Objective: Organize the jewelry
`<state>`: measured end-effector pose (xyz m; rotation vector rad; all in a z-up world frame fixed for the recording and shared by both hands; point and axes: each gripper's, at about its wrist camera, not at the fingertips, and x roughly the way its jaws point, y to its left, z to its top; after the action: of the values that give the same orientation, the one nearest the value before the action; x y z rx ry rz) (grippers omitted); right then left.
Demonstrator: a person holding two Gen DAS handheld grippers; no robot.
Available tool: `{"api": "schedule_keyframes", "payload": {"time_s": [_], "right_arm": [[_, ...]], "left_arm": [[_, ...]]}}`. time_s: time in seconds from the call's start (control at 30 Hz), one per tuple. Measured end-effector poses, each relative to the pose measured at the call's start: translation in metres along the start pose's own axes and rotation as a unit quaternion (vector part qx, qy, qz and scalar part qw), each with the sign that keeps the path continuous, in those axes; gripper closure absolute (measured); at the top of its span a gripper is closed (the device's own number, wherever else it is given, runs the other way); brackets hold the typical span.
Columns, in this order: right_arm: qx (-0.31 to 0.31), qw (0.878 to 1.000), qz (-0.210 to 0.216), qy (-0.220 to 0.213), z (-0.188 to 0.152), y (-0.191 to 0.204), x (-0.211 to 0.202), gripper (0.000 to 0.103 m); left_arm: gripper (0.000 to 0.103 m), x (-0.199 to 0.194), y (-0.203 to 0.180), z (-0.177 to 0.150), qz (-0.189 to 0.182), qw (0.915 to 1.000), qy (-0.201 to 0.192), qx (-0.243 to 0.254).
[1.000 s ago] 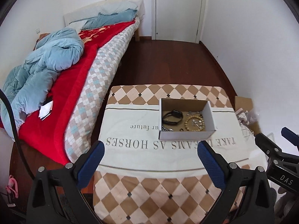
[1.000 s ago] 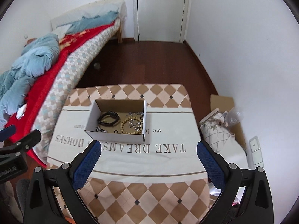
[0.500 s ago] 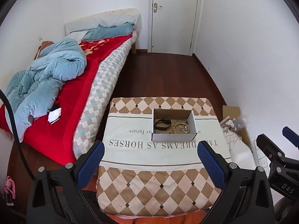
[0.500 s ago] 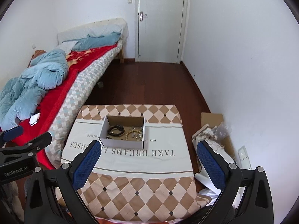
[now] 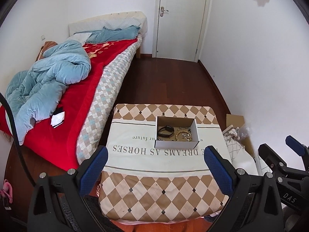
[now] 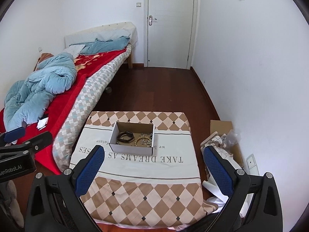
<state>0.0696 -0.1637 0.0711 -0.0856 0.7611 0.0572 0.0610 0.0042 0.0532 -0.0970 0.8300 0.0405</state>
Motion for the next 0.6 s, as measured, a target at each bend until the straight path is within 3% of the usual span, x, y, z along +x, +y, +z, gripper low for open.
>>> {"api": "schedule_keyframes", "payload": {"time_s": [0.27,0.6], "right_arm": [[0.001,1.000,-0.019,0.016,0.012,-0.003,0.037,0.000],[0.003,0.999,-0.032,0.043,0.030,-0.008,0.099,0.000]], "left_arm": [[0.002,0.033,-0.003,0.018,0.023,0.9997,0.003,-0.001],[0.002,0.087,-0.002,0.031,0.040,0.9986,0.034,0.003]]}}
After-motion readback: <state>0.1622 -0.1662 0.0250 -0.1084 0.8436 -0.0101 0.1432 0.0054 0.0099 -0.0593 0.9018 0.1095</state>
